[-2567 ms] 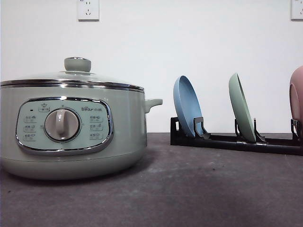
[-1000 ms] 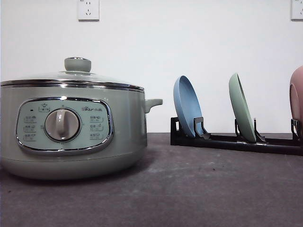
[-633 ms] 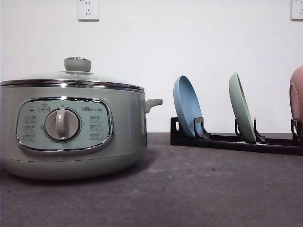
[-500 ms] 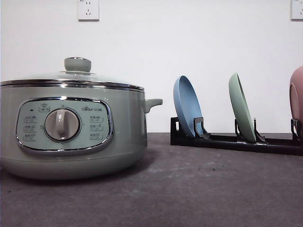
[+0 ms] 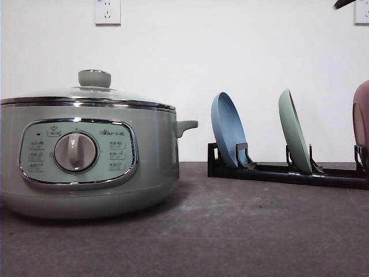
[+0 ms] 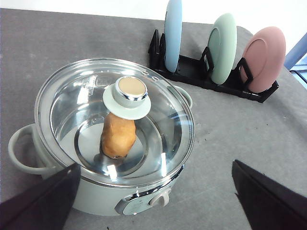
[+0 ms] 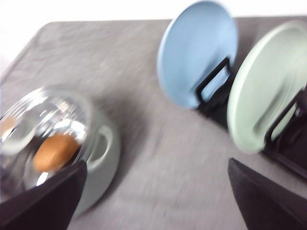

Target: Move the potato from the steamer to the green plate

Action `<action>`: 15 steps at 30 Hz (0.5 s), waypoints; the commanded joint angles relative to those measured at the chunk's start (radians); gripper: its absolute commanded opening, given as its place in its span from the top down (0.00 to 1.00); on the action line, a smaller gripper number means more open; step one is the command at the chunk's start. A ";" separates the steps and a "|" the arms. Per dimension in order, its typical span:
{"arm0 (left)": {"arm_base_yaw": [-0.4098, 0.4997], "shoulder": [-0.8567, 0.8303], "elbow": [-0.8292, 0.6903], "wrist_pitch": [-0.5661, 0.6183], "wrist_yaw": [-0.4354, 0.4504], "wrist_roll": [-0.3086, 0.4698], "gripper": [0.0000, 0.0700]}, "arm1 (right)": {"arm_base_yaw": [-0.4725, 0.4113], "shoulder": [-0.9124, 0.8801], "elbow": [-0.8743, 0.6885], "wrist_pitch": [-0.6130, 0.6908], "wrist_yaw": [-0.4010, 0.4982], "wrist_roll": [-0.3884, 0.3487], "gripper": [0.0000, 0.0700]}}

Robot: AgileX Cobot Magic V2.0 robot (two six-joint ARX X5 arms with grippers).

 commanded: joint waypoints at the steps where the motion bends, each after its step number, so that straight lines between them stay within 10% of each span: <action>1: -0.002 0.005 0.022 0.012 0.005 0.001 0.08 | 0.003 0.072 0.057 0.018 0.007 0.028 0.15; 15: -0.002 0.005 0.022 0.011 0.005 0.001 0.08 | 0.002 0.453 0.257 0.164 0.084 0.086 0.22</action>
